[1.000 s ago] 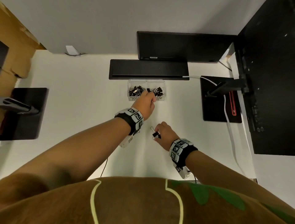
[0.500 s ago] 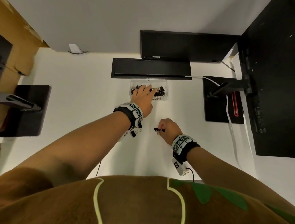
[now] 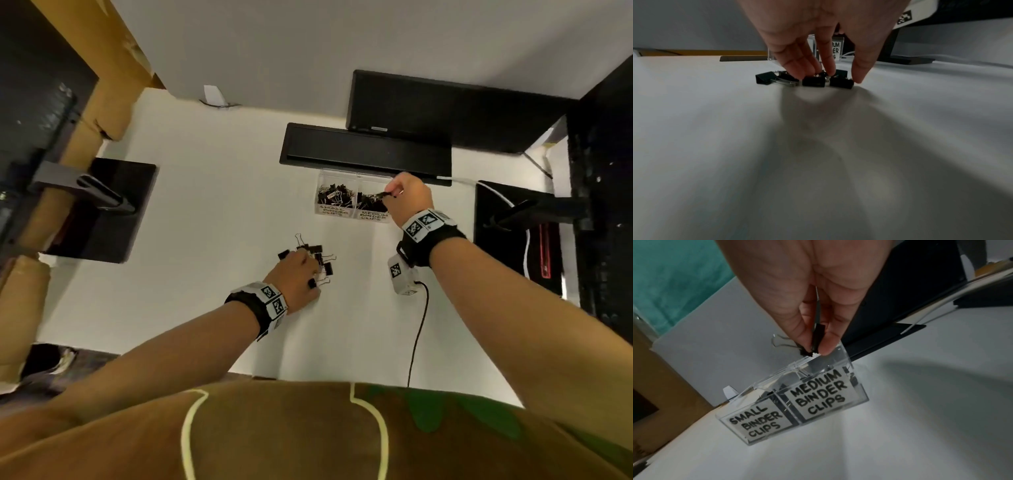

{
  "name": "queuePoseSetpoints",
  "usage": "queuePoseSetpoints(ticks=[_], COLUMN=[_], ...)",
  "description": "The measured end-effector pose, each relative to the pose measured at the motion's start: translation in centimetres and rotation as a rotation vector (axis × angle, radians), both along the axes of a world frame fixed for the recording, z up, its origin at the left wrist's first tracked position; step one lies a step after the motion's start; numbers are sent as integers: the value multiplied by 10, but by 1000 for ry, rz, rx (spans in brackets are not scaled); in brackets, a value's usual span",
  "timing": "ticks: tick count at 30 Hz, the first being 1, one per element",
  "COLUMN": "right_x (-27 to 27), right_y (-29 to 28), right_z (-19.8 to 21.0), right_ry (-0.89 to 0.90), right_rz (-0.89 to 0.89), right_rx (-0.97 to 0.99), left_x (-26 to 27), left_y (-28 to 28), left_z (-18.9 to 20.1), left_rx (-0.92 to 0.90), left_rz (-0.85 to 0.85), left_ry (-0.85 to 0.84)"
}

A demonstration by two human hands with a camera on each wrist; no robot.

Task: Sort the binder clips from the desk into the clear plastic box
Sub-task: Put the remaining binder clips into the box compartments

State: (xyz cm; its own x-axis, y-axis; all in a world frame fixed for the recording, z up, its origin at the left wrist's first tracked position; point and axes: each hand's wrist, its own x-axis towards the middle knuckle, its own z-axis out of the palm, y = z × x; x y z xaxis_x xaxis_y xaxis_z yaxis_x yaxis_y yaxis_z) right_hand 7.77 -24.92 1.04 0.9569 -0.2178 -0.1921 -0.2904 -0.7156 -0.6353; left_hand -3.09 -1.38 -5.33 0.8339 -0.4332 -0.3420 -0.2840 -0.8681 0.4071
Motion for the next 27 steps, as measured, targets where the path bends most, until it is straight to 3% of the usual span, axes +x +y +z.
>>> queuePoseSetpoints(ticks=[5, 9, 13, 16, 21, 24, 27], right_x=[5, -18, -57, -74, -91, -93, -90], right_y=[14, 40, 67, 77, 76, 72, 68], right_z=[-4, -12, -32, -47, -59, -58, -49], right_ry=[23, -44, 113, 193, 254, 236, 207], right_rz=[83, 273, 578, 680, 689, 618, 501], right_rx=[-91, -112, -114, -137, -122, -76, -21], left_x=[-7, -5, -4, -1, 11, 20, 26], left_y=[3, 2, 5, 12, 30, 44, 53], left_z=[-2, -1, 1, 5, 11, 10, 6], left_rx=[-3, -14, -98, -174, -209, -198, -166], left_rz=[14, -12, 23, 81, 253, 406, 435], left_ry=[62, 50, 8, 10, -11, -31, -43])
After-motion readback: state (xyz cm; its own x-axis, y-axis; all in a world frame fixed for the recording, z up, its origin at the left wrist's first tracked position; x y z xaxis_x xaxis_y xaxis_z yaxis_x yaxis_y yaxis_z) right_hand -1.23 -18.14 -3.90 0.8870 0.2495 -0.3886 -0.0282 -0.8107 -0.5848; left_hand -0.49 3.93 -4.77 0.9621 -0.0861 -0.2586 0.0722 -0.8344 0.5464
